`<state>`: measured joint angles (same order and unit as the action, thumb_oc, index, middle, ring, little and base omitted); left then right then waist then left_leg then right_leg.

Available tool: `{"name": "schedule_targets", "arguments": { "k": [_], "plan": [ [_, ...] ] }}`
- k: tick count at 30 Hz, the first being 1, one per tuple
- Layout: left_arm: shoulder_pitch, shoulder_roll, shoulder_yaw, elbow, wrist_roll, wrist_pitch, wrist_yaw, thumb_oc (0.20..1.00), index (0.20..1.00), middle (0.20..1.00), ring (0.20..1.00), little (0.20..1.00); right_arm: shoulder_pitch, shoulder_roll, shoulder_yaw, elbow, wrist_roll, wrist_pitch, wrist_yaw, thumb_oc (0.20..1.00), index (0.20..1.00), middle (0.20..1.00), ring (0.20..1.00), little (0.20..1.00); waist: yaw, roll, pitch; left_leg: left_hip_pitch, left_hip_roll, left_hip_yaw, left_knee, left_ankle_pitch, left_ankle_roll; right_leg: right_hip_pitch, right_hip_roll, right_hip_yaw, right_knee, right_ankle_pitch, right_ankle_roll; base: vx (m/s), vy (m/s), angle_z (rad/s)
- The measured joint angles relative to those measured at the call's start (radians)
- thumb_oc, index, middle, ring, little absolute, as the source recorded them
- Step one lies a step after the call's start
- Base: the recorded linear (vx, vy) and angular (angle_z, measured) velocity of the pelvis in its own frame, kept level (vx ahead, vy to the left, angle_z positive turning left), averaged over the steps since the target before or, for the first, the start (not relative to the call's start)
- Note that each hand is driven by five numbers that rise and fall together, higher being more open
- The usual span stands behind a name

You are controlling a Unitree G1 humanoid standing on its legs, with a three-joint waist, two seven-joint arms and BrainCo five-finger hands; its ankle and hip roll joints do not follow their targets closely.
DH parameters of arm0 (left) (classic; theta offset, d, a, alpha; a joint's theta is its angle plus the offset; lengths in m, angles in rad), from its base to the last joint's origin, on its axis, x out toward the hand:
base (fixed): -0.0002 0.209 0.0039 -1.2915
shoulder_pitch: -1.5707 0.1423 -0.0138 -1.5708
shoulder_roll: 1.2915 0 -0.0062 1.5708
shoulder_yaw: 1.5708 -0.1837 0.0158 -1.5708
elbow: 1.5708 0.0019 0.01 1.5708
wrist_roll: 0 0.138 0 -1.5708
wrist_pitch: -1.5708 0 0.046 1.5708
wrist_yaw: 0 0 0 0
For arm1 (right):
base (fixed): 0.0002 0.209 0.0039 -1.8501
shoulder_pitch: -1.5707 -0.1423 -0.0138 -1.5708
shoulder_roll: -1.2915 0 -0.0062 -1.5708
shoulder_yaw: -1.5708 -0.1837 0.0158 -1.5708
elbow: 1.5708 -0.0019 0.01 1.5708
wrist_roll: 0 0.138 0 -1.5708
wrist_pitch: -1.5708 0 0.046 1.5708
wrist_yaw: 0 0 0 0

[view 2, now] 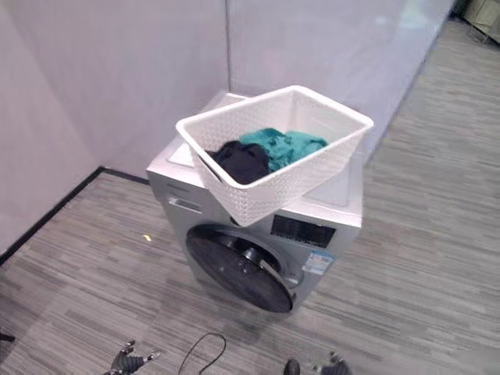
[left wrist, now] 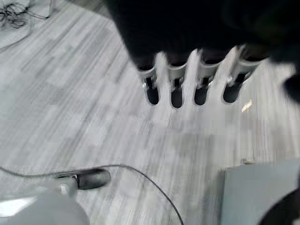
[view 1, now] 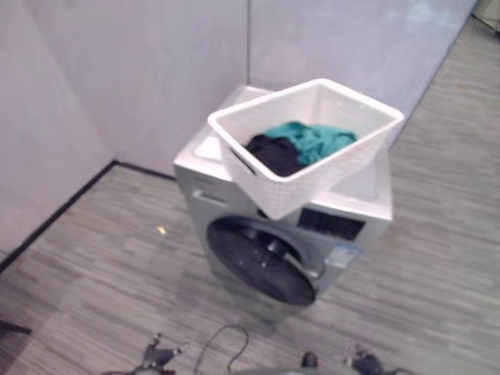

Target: Grab the laundry basket,head to the washer,open it,put in the laundry and shut it.

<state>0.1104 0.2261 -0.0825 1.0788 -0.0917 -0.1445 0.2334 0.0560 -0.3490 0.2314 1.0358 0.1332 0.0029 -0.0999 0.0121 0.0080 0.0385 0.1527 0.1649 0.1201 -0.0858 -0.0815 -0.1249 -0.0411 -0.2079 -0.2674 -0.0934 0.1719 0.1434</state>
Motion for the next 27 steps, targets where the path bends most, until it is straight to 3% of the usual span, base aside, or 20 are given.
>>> {"name": "schedule_targets", "arguments": {
  "k": [1, 5, 9, 19, 21, 23, 26, 27],
  "plan": [
    [0.005, 0.033, 0.018, -0.059, 0.004, -0.005, 0.002, 1.000, 1.000, 1.000, 1.000, 1.000, 0.018, -0.056, -0.039, -0.184, -0.018, -0.055, -0.010, 1.000, 1.000, 1.000, 1.000, 1.000, -0.003, -0.009, 0.014, 0.002, 0.006, -0.014, -0.003, 0.008, -0.005, 0.006, 0.003, -0.003, 0.000, 0.000, -0.001, 0.01, 0.009, 0.21],
    [0.003, 0.083, 0.019, -0.067, 0.013, -0.004, -0.001, 1.000, 1.000, 1.000, 1.000, 1.000, -0.006, -0.083, -0.072, -0.266, -0.041, -0.054, -0.007, 1.000, 1.000, 1.000, 1.000, 1.000, 0.014, -0.024, 0.009, 0.000, 0.018, -0.019, -0.008, 0.009, -0.008, 0.005, 0.014, -0.009, 0.000, -0.006, -0.009, 0.00, 0.005, 0.05],
    [0.002, 0.109, 0.018, -0.075, 0.032, 0.000, -0.001, 1.000, 1.000, 1.000, 1.000, 1.000, -0.016, -0.076, -0.052, -0.162, -0.078, -0.042, 0.003, 1.000, 1.000, 1.000, 1.000, 1.000, 0.035, -0.034, 0.013, -0.013, 0.017, -0.026, -0.001, 0.011, -0.011, 0.000, 0.016, -0.015, 0.000, -0.004, -0.011, -0.02, 0.002, 0.04],
    [-0.002, 0.112, 0.019, -0.078, 0.051, -0.002, -0.001, 1.000, 1.000, 1.000, 1.000, 1.000, -0.051, -0.087, -0.072, -0.103, -0.094, -0.039, -0.013, 1.000, 1.000, 1.000, 1.000, 1.000, 0.034, -0.015, 0.032, -0.014, 0.017, -0.021, -0.005, 0.011, -0.011, -0.006, 0.014, -0.016, 0.000, -0.004, -0.010, -0.04, 0.016, -0.01],
    [-0.015, 0.122, 0.009, -0.135, 0.051, -0.003, -0.001, 1.000, 1.000, 1.000, 1.000, 1.000, -0.077, -0.091, -0.074, -0.113, -0.092, -0.045, -0.032, 1.000, 1.000, 1.000, 1.000, 1.000, 0.040, -0.035, 0.056, -0.100, -0.005, -0.029, 0.100, 0.004, -0.017, -0.043, -0.010, -0.008, 0.002, 0.008, -0.014, -0.18, 0.147, 0.05],
    [-0.067, 0.122, -0.031, -0.149, 0.052, -0.004, -0.002, 1.000, 1.000, 1.000, 1.000, 1.000, -0.113, -0.108, -0.090, -0.099, -0.092, -0.046, -0.037, 1.000, 1.000, 1.000, 1.000, 1.000, 0.039, -0.038, 0.099, -0.197, -0.023, -0.049, 0.226, -0.058, 0.006, -0.072, -0.028, -0.002, 0.008, 0.029, -0.023, -0.07, 0.224, 0.02],
    [-0.099, 0.122, -0.075, -0.150, 0.054, -0.004, -0.005, 1.000, 1.000, 1.000, 1.000, 1.000, -0.158, -0.114, -0.141, -0.065, -0.092, -0.044, -0.044, 1.000, 1.000, 1.000, 1.000, 1.000, 0.028, -0.049, 0.112, -0.196, -0.077, -0.045, 0.222, -0.083, 0.026, -0.102, -0.067, 0.032, 0.008, 0.063, -0.011, -0.11, 0.250, -0.15],
    [-0.099, 0.122, -0.075, -0.150, 0.054, -0.004, -0.005, 1.000, 1.000, 1.000, 1.000, 1.000, -0.158, -0.114, -0.141, -0.065, -0.092, -0.044, -0.044, 1.000, 1.000, 1.000, 1.000, 1.000, 0.028, -0.049, 0.112, -0.196, -0.077, -0.045, 0.222, -0.083, 0.026, -0.102, -0.067, 0.032, 0.008, 0.063, -0.011, -0.16, 0.223, -0.29]
  ]
}}
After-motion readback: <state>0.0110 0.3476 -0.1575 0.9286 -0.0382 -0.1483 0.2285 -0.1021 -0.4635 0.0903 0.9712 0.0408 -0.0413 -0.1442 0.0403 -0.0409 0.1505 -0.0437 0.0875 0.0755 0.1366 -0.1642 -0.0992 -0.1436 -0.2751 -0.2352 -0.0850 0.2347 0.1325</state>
